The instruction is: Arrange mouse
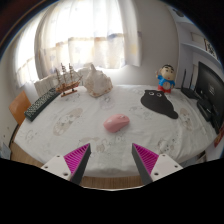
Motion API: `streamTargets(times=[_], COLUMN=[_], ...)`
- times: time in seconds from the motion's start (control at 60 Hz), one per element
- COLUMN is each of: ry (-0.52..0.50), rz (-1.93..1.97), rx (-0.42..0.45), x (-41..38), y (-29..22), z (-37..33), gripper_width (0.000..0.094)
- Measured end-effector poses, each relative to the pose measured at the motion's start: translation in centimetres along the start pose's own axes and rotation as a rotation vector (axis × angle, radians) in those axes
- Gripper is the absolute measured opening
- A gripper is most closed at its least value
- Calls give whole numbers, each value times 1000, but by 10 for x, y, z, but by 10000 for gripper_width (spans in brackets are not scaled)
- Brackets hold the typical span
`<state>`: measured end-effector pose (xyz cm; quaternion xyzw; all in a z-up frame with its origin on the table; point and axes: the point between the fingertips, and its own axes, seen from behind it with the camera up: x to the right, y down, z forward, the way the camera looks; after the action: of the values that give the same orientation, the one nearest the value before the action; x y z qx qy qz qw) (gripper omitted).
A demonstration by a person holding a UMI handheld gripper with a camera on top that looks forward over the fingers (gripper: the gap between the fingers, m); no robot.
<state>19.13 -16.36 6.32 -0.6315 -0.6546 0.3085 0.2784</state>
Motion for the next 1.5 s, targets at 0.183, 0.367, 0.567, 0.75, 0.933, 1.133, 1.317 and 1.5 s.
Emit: streamTargets(times=[0.183,0.367,0.567,0.75,0.933,1.133,1.317,1.5], ry=[30,55,67,72,61,38,22,14], rz=[-25,-22,6,20,9,-10,-22,-54], rx=[83,94,88,93,78,72,71,58], x=[-5,-7,-5,-2,-6,-10,-11,-5], y=[-12,-21,-34,-54,-67,-72,-76,-80], z=[52,102,144,169,189,202,209,213], gripper_width=[854,854,858,862,861,851,750,478])
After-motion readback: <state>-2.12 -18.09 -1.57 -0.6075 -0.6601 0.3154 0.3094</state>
